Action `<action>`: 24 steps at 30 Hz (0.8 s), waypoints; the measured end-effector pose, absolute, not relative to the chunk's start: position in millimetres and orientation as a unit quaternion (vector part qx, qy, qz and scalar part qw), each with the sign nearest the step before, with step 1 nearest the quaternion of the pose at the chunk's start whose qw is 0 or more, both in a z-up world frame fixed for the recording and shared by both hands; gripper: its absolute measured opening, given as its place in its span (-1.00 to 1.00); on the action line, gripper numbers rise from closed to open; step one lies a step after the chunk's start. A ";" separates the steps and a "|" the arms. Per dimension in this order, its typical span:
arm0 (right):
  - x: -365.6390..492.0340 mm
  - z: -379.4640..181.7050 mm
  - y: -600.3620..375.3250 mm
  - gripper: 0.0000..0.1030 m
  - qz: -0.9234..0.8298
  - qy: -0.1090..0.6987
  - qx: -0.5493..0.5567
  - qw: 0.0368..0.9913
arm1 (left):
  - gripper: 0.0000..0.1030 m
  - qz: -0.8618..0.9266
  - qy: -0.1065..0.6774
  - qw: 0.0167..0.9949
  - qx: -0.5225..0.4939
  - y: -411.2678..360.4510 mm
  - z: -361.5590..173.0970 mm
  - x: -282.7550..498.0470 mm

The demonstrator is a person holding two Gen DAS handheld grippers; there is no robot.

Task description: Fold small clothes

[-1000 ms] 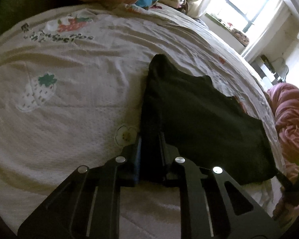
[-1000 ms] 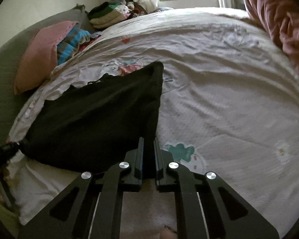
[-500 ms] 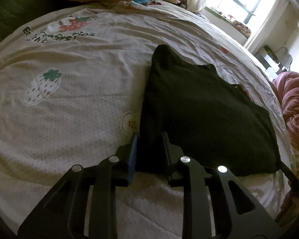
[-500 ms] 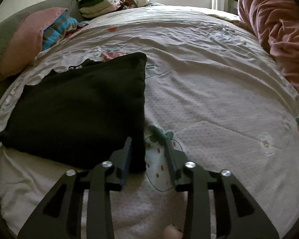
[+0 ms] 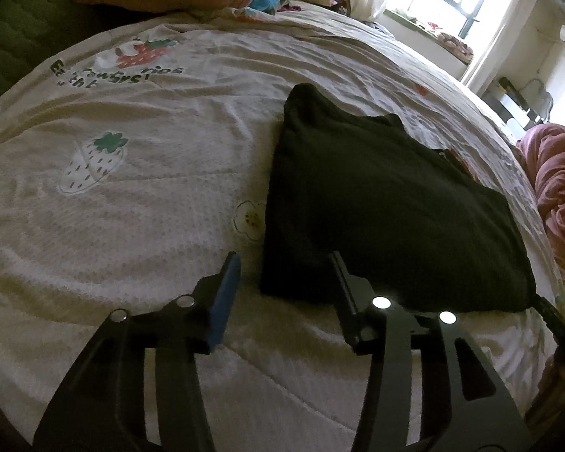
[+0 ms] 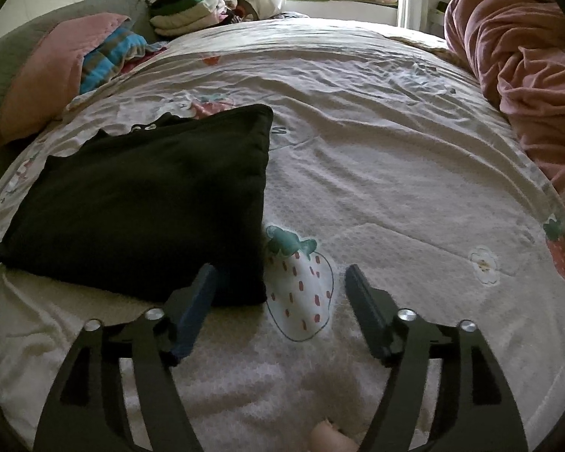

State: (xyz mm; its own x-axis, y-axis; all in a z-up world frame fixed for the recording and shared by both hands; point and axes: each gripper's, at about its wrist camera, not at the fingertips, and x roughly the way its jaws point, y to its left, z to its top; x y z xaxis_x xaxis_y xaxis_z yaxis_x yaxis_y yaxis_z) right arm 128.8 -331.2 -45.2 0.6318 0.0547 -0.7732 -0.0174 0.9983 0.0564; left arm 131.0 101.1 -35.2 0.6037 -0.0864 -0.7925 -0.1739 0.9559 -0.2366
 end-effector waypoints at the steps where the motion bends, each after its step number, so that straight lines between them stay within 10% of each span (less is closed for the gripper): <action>1: 127.6 -44.1 -330.8 0.45 0.020 0.426 0.021 0.904 | -0.21 0.024 0.444 0.884 -0.146 100.4 -34.1 129.7; 24: 105.3 -9.5 -310.7 0.91 0.044 0.379 0.010 0.924 | 0.81 0.015 0.412 0.903 -0.118 81.6 -1.0 103.0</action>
State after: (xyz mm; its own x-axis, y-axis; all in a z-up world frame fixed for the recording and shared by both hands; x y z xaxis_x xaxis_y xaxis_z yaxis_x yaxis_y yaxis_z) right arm 105.3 -310.7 -9.4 0.7088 0.0885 -0.6998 -0.0729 0.9960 0.0522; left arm 103.0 81.6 -1.0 0.6593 -0.0700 -0.7486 -0.1245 0.9717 -0.2006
